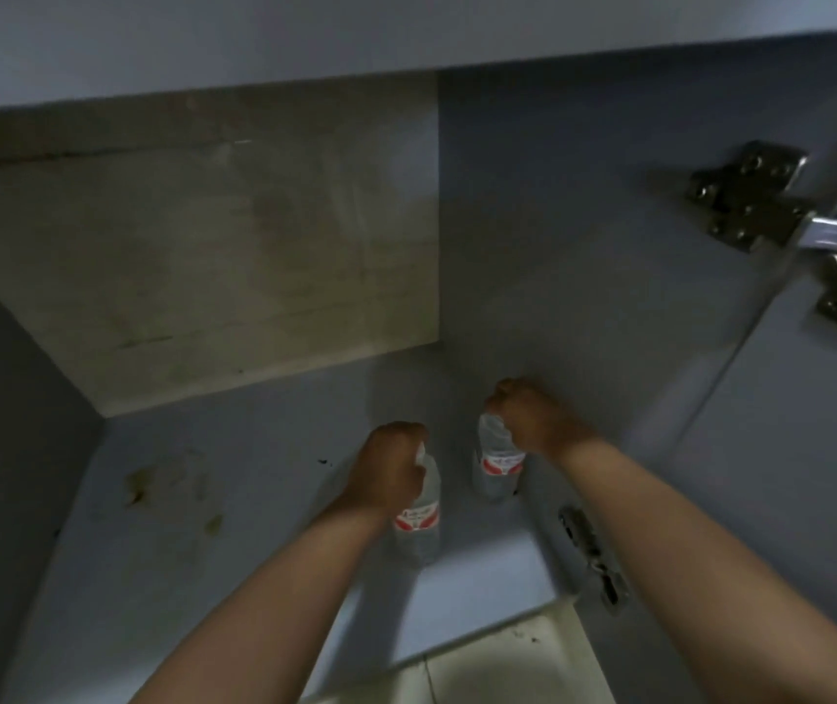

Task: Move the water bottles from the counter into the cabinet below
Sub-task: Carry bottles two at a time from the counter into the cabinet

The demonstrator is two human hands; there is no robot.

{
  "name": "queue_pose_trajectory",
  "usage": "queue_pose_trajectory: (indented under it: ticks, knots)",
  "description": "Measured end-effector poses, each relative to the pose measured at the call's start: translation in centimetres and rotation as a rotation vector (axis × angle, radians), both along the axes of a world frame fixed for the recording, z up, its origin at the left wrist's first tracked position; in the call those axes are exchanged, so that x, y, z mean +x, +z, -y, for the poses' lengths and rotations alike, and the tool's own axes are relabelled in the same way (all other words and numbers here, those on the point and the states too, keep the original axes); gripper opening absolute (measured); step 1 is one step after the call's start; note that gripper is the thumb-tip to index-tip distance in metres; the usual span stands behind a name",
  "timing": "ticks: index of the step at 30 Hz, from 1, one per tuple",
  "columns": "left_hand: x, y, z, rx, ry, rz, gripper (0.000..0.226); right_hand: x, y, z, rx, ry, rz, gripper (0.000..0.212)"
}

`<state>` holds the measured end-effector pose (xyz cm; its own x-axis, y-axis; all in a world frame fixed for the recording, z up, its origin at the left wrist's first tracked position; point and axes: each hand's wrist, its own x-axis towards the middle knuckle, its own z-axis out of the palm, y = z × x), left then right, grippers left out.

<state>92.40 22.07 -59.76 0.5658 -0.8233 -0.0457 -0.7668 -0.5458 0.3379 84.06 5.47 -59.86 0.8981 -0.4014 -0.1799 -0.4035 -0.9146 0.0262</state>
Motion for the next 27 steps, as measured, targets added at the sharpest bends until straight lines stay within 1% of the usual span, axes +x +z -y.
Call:
queue_pose_trajectory:
  ticks: [5,9,10,11,12,13,14,15,16,18,19,21,22,25,27]
  knots:
    - [0.4,0.3,3.8,-0.048,-0.029,0.029,0.041,-0.2,-0.8,1.3,0.006,-0.034,0.08,0.035]
    - [0.3,0.4,6.1,-0.12,-0.038,-0.047,0.048,-0.1,-1.5,1.3,0.042,-0.02,0.154,0.036]
    - [0.2,0.4,6.4,-0.105,-0.025,-0.075,0.049,0.1,-1.7,1.2,0.057,-0.021,0.162,0.036]
    - [0.1,0.3,6.7,-0.096,-0.033,-0.084,0.048,0.4,-1.9,1.2,0.07,-0.019,0.164,0.035]
    - [0.1,-0.2,7.0,-0.125,-0.059,-0.029,0.044,0.5,-2.1,1.3,0.084,-0.02,0.172,0.035]
    - [0.1,-0.3,7.4,-0.176,-0.064,-0.01,0.036,0.4,-2.2,1.3,0.087,-0.029,0.182,0.036]
    - [0.0,-0.3,7.8,-0.147,-0.084,-0.043,0.028,0.3,-2.2,1.4,0.082,-0.038,0.198,0.037]
    - [0.2,-1.0,8.2,-0.112,-0.081,-0.031,0.021,0.2,-2.3,1.5,0.079,-0.047,0.209,0.038]
    - [0.3,-1.4,8.3,-0.142,-0.056,0.019,0.018,0.1,-2.2,1.6,0.082,-0.055,0.211,0.038]
    - [0.1,-1.2,8.6,-0.103,-0.06,-0.051,0.02,-0.1,-2.1,1.5,0.092,-0.062,0.215,0.038]
    - [0.1,-1.3,8.7,-0.108,-0.043,-0.028,0.023,-0.2,-1.9,1.4,0.091,-0.065,0.225,0.038]
    - [0.2,-1.5,9.0,-0.136,-0.002,-0.081,0.028,-0.3,-1.9,1.3,0.079,-0.069,0.237,0.04]
    - [0.5,-1.7,9.2,-0.14,0.013,-0.078,0.029,-0.3,-2.1,1.3,0.067,-0.066,0.241,0.041]
    - [0.8,-2.2,9.2,-0.126,0.037,-0.104,0.026,-0.3,-2.2,0.8,0.081,-0.077,0.24,0.043]
    - [1.1,-2.3,8.8,-0.134,0.039,-0.125,0.028,-0.1,-2.5,0.4,0.083,-0.083,0.252,0.043]
